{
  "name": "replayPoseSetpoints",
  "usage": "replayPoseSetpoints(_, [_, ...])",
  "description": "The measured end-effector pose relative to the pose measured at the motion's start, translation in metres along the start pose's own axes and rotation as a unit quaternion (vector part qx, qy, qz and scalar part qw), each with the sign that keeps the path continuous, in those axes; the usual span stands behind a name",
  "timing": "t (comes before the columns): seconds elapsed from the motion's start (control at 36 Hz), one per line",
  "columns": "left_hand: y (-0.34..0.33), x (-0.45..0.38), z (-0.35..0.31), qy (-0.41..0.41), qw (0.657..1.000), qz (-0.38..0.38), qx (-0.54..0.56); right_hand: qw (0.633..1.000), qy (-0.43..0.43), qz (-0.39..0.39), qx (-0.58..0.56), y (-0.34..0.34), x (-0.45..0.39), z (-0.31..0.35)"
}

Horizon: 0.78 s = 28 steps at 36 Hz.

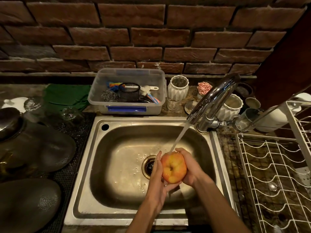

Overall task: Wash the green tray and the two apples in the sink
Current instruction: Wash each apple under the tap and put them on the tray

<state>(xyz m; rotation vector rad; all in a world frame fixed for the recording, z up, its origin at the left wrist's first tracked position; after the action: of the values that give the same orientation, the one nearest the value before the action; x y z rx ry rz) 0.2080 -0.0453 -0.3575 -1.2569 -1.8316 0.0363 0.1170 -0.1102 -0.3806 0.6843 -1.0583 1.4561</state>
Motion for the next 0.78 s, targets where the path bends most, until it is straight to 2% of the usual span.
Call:
replayPoseSetpoints(0.06, [-0.002,0.0,-0.001,0.011,1.0,0.017,0.021,1.0,0.009,0.016,0.004,-0.001,-0.001,0.001])
replayPoseSetpoints(0.14, [-0.002,-0.004,-0.007,0.003,1.0,0.01,0.016,0.994,0.073,-0.013,0.081,0.006,0.0,0.006])
replayPoseSetpoints(0.28, [-0.007,-0.009,-0.011,-0.012,1.0,0.007,0.007,0.972,0.198,0.043,0.123,0.0,0.012,0.012])
replayPoseSetpoints(0.36, [-0.006,-0.012,-0.012,-0.027,1.0,0.009,0.011,0.952,0.243,0.057,0.176,-0.004,0.022,0.009])
replayPoseSetpoints(0.5, [-0.01,-0.016,-0.006,-0.004,0.999,0.036,0.001,0.916,0.304,-0.022,0.26,0.002,0.029,0.002])
replayPoseSetpoints(0.64, [-0.008,-0.02,0.001,0.007,0.999,-0.019,-0.035,0.877,0.352,-0.176,0.276,0.002,0.038,-0.002])
replayPoseSetpoints(0.69, [-0.007,-0.02,0.0,-0.023,0.996,-0.043,-0.077,0.886,0.337,-0.211,0.238,0.001,0.039,-0.002])
replayPoseSetpoints(0.78, [-0.01,-0.015,-0.011,-0.081,0.98,-0.064,-0.168,0.93,0.299,-0.19,0.098,-0.003,0.037,-0.006])
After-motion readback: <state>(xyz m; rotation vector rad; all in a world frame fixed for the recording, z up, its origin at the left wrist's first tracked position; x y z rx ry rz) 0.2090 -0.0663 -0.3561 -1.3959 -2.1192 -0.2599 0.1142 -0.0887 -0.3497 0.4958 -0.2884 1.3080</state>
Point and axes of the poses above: each hand's wrist, its own x-axis away from the middle knuckle, its own y-axis out of the back of the hand, z = x × y, the point moved 7 cm from there along -x, towards the middle knuckle, and after that the axes turned 3 degrees about -z, right-handed, at the moved point
